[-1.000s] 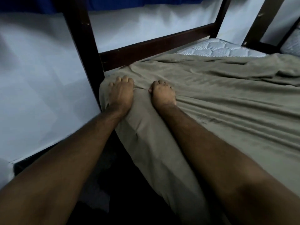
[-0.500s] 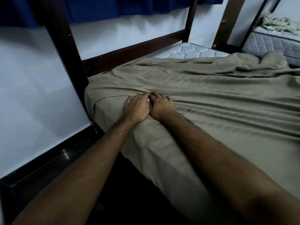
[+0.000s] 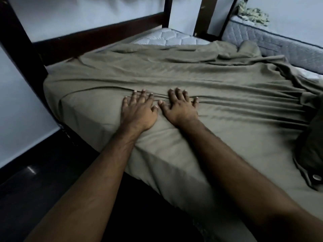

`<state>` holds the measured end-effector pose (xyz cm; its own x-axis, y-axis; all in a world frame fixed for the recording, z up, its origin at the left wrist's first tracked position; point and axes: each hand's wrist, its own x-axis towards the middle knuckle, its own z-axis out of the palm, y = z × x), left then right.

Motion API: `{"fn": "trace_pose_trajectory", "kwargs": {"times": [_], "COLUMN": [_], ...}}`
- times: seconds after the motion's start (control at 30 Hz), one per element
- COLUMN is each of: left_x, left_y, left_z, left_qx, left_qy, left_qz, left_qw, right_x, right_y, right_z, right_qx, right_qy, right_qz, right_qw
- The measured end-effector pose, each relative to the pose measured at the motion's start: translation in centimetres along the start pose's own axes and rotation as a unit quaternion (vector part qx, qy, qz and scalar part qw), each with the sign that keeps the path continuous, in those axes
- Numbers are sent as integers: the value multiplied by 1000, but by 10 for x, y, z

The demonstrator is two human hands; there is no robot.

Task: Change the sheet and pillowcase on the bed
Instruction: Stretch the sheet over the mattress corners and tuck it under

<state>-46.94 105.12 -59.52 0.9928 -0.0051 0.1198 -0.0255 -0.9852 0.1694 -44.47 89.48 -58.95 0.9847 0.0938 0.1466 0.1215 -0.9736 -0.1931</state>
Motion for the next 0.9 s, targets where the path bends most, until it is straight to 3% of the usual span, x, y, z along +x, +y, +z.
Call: {"fn": "trace_pose_trajectory", "kwargs": {"times": [0.27, 0.47, 0.67, 0.8, 0.9], "left_x": [6, -4, -10, -1, -13], "left_y": [8, 10, 17, 20, 37], "left_z": [10, 20, 18, -9, -80], "left_qx": [40, 2, 6, -3, -78], "left_qy": [50, 106, 78, -10, -88], "left_qz": [12, -9, -27, -36, -68], "left_qw": [998, 994, 997, 999, 991], "right_x": [8, -7, -5, 2, -3], "right_y": [6, 7, 10, 0, -8], "right_z": [18, 32, 34, 13, -43], "right_qx": [-17, -36, -5, -21, 30], "right_qy": [53, 125, 173, 44, -152], "right_qz": [3, 30, 69, 82, 73], "right_qw": [998, 991, 982, 995, 985]}}
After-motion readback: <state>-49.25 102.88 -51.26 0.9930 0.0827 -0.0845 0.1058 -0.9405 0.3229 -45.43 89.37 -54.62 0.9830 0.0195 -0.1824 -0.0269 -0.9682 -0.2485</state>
